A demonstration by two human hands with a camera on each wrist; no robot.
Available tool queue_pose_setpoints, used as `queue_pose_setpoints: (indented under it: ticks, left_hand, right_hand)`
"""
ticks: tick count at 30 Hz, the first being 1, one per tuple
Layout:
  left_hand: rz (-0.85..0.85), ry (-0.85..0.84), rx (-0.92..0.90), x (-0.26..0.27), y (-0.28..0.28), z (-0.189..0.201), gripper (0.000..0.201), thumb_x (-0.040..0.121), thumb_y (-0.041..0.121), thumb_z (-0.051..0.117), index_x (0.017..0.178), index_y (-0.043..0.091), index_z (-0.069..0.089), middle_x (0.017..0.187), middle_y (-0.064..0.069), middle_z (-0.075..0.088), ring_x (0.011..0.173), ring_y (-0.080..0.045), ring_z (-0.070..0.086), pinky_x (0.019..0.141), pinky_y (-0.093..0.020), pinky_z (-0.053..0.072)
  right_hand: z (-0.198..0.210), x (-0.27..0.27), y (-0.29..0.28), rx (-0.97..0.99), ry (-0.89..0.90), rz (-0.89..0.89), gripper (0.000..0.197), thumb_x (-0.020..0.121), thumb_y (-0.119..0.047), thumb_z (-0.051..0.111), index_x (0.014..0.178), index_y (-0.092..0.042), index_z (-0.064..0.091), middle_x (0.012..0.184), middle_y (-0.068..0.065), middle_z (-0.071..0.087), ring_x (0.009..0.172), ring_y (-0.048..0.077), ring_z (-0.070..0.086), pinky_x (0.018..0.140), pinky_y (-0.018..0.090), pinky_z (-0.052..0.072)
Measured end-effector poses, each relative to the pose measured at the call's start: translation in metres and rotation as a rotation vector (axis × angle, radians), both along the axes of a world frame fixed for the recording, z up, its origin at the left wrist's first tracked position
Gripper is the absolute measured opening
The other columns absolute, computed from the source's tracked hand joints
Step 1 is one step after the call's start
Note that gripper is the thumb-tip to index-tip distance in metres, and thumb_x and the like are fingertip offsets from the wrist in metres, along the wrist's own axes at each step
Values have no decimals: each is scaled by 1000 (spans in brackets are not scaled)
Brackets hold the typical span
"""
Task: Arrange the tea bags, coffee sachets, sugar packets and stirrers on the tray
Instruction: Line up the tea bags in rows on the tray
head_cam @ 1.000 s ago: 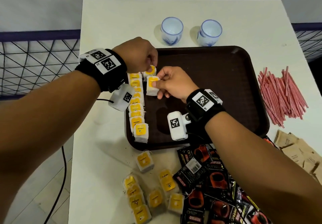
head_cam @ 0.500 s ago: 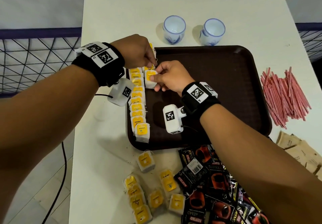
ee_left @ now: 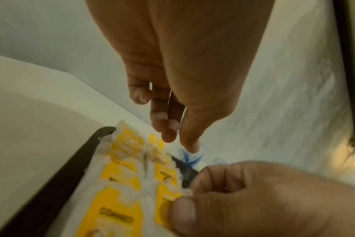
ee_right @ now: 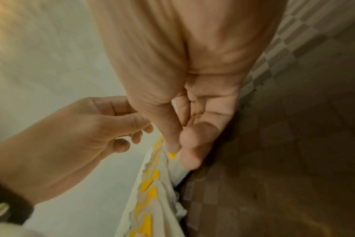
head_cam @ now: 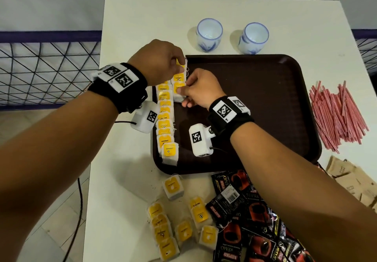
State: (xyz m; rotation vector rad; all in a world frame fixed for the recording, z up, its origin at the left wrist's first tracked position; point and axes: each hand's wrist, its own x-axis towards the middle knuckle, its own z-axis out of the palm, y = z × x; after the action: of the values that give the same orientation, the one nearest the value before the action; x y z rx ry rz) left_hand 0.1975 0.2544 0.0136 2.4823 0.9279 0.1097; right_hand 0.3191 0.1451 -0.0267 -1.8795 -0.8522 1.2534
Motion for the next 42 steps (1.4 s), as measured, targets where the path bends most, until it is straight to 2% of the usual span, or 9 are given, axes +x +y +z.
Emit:
queue_pose_setpoints:
  ticks: [3,7,14,17,23,27,32,36,42]
  left_hand:
    - [55,-110,-10,-21,-25,13,15,90,31,70,98,18,74,83,-1,68,77,-18,61,77,-33,49]
    - [79,-60,-131,-66,-83,18,16,89,41,69,85,26,73,75,9,67,70,-6,60,70,-24,43]
    - [231,1,-346,-129,-167,-8,40,89,49,68,63,19,65,59,2,66,57,-12,61,66,-40,52]
    - [257,90,-442,-134,-181,-12,49,82,58,69,60,15,67,60,-2,67,56,-12,61,67,-40,53]
    - [222,146,-556,-126,-194,-11,37,70,53,84,58,19,74,55,4,64,53,-5,56,57,-19,40]
    - [139,151,-565,-125,-195,-13,25,73,40,86,58,26,73,53,14,61,55,-3,55,57,-14,39]
    - [97,98,-558,-126,-200,-11,19,76,35,85,64,28,71,62,14,67,60,-4,59,58,-15,41]
    - [130,32,-598,-122,-201,-4,16,77,30,85,71,23,73,69,8,72,62,-6,64,59,-14,44]
    - [111,-4,-640,-115,-195,7,15,82,24,81,77,18,69,74,3,75,73,-19,70,77,-38,54]
  right_hand:
    - [16,1,-20,5,-3,-5,31,84,-15,78,89,-9,47,59,9,63,50,28,67,47,32,51]
    - [32,0,-89,-33,110,-9,19,87,-9,74,85,-5,55,58,11,58,45,22,64,37,23,44]
    - [36,-22,-212,-224,249,42,16,88,-7,72,92,5,62,60,8,61,43,20,62,36,22,41]
    - [37,-28,-231,-237,234,63,19,89,-9,72,93,7,62,60,9,61,41,21,61,35,22,41]
    - [34,-48,-251,-223,69,197,22,87,-20,75,104,-16,62,64,8,64,42,21,61,37,25,43]
    - [29,-54,-255,-210,-126,325,39,82,-33,80,116,-32,63,65,3,66,46,15,63,52,24,50]
    - [28,-62,-255,-137,-366,512,56,78,-40,81,129,-34,60,69,-15,51,62,2,49,57,11,34]
    - [26,-67,-256,-83,-449,544,44,80,-40,78,121,-32,62,87,-16,48,81,6,48,69,25,42]
    - [25,-69,-256,-64,-471,553,28,82,-37,74,107,-28,66,90,-11,50,76,11,51,69,27,42]
